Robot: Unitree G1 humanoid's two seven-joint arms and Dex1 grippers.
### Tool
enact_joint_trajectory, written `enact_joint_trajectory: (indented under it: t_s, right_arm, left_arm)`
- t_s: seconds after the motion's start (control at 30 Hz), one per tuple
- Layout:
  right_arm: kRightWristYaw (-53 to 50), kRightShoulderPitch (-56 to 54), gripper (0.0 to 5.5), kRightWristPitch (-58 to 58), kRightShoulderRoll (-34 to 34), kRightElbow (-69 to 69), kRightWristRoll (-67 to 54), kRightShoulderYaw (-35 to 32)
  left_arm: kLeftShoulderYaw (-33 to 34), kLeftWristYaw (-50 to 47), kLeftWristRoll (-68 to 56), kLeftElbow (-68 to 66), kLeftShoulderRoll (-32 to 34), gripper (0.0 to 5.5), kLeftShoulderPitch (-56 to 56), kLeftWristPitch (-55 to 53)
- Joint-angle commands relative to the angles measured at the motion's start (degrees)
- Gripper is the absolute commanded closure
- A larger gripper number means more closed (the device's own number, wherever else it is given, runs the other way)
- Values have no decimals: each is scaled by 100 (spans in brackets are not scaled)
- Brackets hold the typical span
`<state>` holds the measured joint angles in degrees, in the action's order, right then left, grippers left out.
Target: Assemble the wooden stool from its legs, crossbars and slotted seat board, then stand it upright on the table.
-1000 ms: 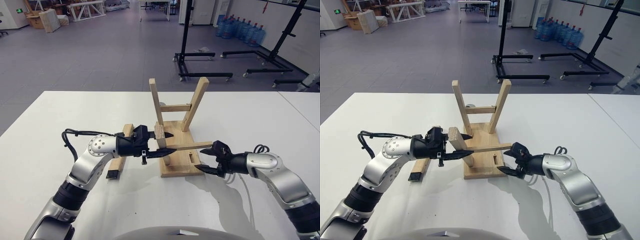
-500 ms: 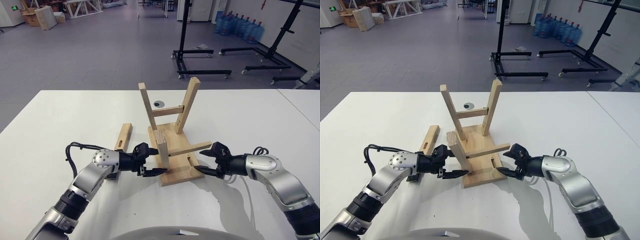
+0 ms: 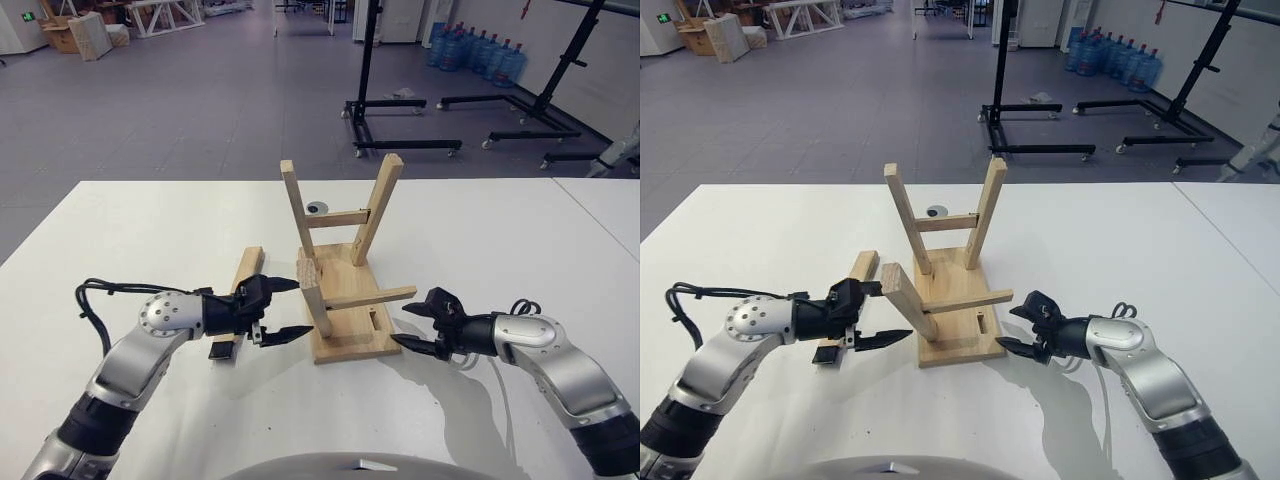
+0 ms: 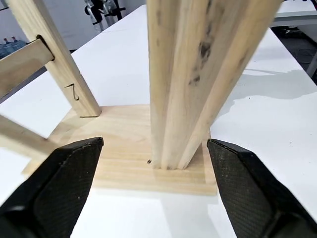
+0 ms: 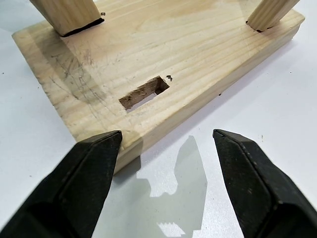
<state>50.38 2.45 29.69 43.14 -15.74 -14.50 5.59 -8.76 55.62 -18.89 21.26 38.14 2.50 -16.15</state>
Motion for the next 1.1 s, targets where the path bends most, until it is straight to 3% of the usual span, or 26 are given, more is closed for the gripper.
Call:
enact_joint_trajectory:
  t_s: [0.03,0.2,0.3,0.7,0.9,1.1]
  right_arm:
    - [-23,82,210,-45,92,64,7,-178]
    - [-35,158,210,-129,155,182,10,-412]
    - [-15,115,210,-219,220,342,33,-549]
    - [-100,37,210,-257,91,394,128,-431]
    - [-126,52,210,-222,39,333,121,-356]
    - [-159,70,210,-224,-24,314,130,-278]
  left_arm:
    - [1110,-245,-480,429,373,166,-426,-479]
    - [2351,-622,-940,516,543,166,-706,-957]
    - [2624,-1226,-902,519,398,166,-772,-1353]
    - [941,-3584,-114,621,-979,166,-746,-3161]
    - [686,-4205,267,413,-1341,166,-779,-3591]
    - [515,-4790,410,338,-2121,166,-734,-4040]
